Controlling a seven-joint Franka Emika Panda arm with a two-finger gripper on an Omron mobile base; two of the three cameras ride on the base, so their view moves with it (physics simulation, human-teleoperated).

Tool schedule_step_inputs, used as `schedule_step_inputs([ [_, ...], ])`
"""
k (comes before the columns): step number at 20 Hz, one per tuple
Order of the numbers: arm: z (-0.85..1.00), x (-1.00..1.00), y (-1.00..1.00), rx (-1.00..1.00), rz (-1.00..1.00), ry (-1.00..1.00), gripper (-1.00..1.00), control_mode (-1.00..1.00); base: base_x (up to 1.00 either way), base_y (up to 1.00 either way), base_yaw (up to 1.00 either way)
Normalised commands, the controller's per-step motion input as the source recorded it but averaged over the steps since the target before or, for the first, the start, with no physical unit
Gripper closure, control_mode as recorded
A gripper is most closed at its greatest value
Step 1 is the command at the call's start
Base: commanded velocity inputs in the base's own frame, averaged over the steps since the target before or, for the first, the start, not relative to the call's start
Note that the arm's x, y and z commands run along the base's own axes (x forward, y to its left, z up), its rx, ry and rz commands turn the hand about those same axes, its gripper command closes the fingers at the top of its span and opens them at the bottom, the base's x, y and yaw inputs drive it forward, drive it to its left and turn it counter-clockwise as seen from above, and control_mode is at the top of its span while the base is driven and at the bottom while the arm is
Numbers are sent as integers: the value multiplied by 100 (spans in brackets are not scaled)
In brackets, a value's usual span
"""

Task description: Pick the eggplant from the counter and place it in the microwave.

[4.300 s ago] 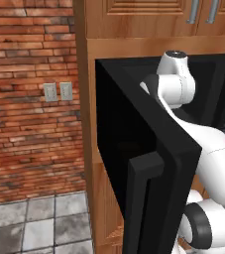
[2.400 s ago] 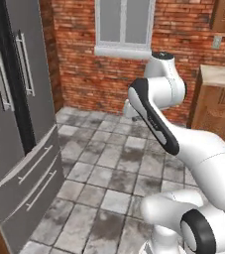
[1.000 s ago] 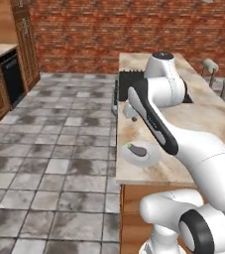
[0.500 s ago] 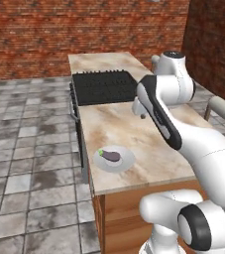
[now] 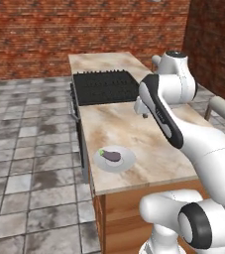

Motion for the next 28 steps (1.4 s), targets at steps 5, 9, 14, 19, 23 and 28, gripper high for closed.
schedule_step_inputs([
  [5, 0, 0, 0, 0, 0, 0, -100, 100, 42, 40, 5],
  [9, 0, 0, 0, 0, 0, 0, -100, 100, 32, 40, 12],
  [14, 0, 0, 0, 0, 0, 0, -100, 100, -1, 5, 10],
  [19, -20, 1, 0, -3, 1, 2, -100, -100, 0, 0, 3],
  [23, -67, 20, 11, -12, 10, 10, -100, -100, 0, 0, 0],
  [28, -76, 24, 16, -11, 27, 21, -100, -100, 0, 0, 0],
])
